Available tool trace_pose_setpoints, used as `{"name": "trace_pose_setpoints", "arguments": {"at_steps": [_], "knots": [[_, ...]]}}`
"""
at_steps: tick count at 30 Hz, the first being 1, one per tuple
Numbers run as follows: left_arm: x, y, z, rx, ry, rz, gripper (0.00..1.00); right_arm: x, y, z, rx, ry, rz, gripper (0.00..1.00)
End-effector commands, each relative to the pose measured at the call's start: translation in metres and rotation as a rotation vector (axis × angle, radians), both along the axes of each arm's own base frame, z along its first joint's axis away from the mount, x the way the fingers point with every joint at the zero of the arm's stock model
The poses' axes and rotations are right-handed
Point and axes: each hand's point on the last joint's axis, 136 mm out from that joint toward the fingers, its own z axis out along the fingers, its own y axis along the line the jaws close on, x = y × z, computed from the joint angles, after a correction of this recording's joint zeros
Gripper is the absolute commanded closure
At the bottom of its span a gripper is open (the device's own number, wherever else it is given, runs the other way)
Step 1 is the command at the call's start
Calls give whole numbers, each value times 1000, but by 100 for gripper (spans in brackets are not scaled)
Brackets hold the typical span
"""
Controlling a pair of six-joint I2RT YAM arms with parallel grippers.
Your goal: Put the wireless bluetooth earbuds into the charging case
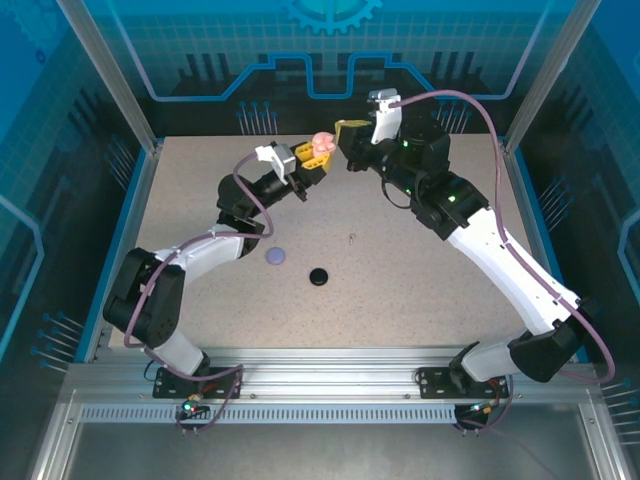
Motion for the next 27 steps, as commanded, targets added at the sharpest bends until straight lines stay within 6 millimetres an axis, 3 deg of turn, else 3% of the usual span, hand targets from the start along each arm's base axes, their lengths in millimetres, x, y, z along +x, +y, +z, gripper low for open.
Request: {"name": "trace_pose_setpoints", "arguments": {"at_steps": [1,14,27], "knots": [[0,-10,6,14,-49,-2,100,-12,9,16,64,-35,73,88],[1,-15,10,10,-59,1,100,-14,15,-10,67,-14,139,89],[-3,-14,16,2,-75,-1,100,-5,5,-24,58,14,104,90]]}}
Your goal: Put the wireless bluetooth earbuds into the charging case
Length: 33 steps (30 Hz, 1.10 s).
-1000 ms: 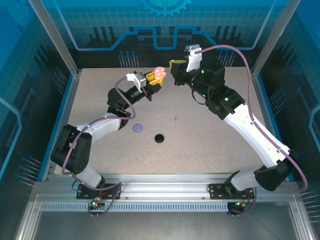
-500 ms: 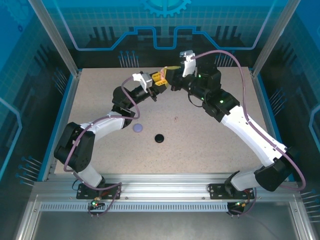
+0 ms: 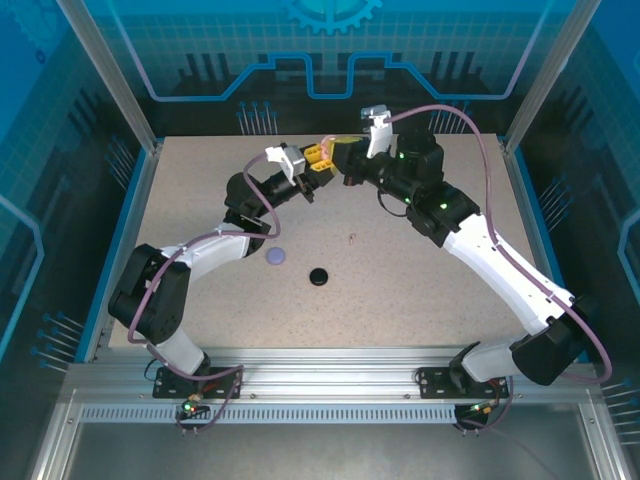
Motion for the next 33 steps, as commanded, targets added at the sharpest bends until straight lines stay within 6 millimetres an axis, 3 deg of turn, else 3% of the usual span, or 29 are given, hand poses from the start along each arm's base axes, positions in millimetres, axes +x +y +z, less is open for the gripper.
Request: {"name": "trace_pose_setpoints", "arguments": {"at_steps": [1,14,33], "knots": [[-5,-1,25,-22,-84,11,100,0,-8,11,34,-26,-13,90],[-10,-2,31,-29,-102,4,100,6,-1,2,25,1,9,91],[-15,1,40,-41,-131,11,100,16,4,-38,-101,50,12,93]]}}
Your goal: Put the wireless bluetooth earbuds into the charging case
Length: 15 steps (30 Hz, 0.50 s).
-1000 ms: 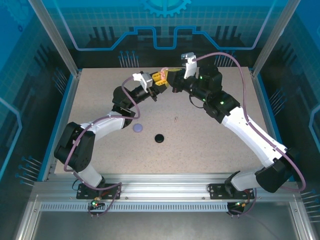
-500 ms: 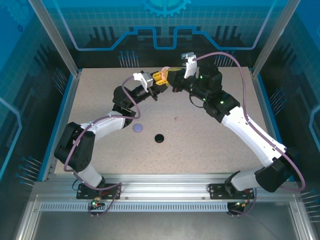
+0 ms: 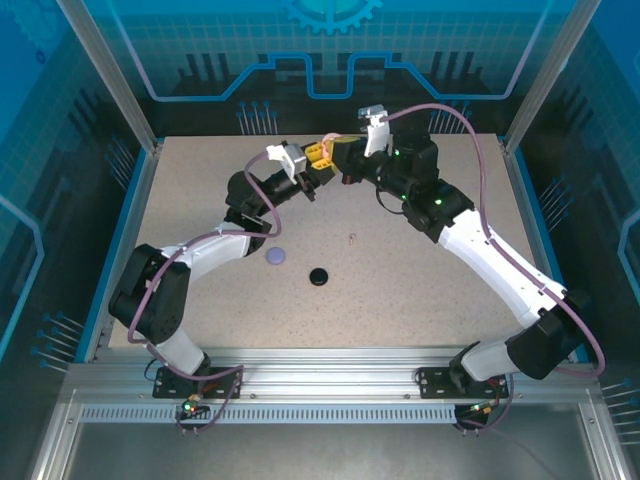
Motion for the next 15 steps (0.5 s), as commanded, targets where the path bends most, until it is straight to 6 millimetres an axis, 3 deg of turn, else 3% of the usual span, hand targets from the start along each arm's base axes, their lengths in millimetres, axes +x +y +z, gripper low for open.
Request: {"name": "trace_pose_setpoints", "arguments": {"at_steps": [1,8,15], "knots": [[-17,4,38,-39,-138,8,100,2,1,-25,-82,33,16,93],[-16,4,40,-50,-134,6,100,-11,9,-30,-136,3,115,91],[-13,3,33,-55,-112,3,100,-8,8,-13,-92,22,90,77]]}}
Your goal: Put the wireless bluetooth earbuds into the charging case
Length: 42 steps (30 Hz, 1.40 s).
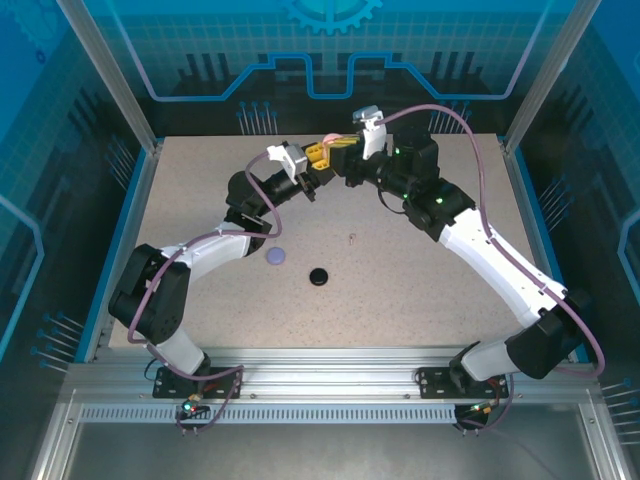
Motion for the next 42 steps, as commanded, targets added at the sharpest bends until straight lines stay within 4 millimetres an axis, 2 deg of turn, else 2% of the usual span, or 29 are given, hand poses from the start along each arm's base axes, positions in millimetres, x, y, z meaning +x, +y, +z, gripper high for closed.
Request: {"name": "trace_pose_setpoints", "arguments": {"at_steps": [1,8,11,17,19,22,25,28,30,38,42], "knots": [[-13,3,32,-61,-99,-4,100,-2,4,-8,-7,75,19,74],[-9,3,23,-61,-79,1,100,-1,-3,27,63,64,-20,50],[-7,3,21,-64,-72,2,100,-1,-7,43,105,56,-33,44],[-2,4,15,-65,-61,23,100,-7,-24,74,201,35,-54,37],[0,5,13,-67,-59,32,100,-10,-32,79,217,37,-71,37],[3,10,13,-75,-60,51,100,-11,-50,76,223,55,-137,36],[7,20,16,-96,-53,71,100,-7,-72,55,212,114,-229,35],[10,32,20,-113,-53,96,100,0,-89,18,181,209,-320,35],[11,40,22,-122,-55,113,100,7,-99,-15,147,300,-396,35],[8,57,25,-143,-53,147,100,30,-104,-147,-39,623,-564,36],[6,59,24,-152,-44,147,100,40,-92,-198,-118,749,-579,36]]}}
